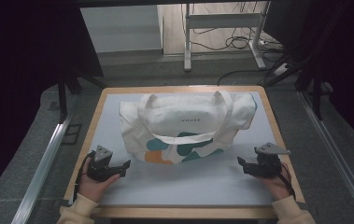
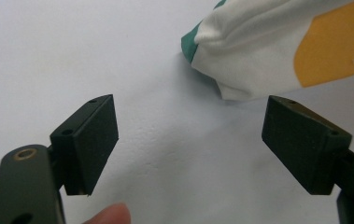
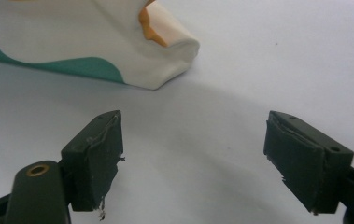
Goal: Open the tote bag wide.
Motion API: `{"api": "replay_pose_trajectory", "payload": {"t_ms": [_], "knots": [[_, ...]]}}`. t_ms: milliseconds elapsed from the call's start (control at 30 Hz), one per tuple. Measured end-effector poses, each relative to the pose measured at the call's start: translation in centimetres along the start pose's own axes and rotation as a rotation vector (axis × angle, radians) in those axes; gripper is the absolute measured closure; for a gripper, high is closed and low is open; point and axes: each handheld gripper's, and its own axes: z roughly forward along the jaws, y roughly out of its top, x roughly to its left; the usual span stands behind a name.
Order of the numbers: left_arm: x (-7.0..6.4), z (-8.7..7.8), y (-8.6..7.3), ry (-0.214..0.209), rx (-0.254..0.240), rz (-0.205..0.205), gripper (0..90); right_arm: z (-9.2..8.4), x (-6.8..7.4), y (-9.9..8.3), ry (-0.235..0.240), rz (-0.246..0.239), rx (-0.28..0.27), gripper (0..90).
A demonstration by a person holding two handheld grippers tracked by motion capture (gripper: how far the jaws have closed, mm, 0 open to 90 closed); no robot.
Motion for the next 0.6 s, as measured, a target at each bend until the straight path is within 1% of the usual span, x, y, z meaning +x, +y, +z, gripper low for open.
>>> {"api": "replay_pose_trajectory", "payload": {"t_ms": [67,100,167,333,600], "knots": [[0.03,-0.13,-0.02,0.003,-0.006,-0.001,18.8,0.0,-0.04,-0.01,-0.002,0.002,-0.002,20.4],[0.1,-0.29,-0.02,0.006,-0.014,-0.006,19.0,-0.1,-0.11,-0.01,0.0,0.012,-0.007,20.8],[0.27,-0.44,-0.04,0.005,-0.022,-0.014,19.0,-0.15,-0.12,0.0,-0.004,0.013,-0.008,20.9],[0.58,-0.51,0.01,0.001,-0.022,-0.022,20.3,-0.17,-0.27,-0.09,0.003,0.02,-0.007,23.4],[0.59,-0.59,0.03,-0.001,-0.031,-0.026,20.6,-0.2,-0.26,-0.14,0.009,0.017,-0.004,25.5]]}}
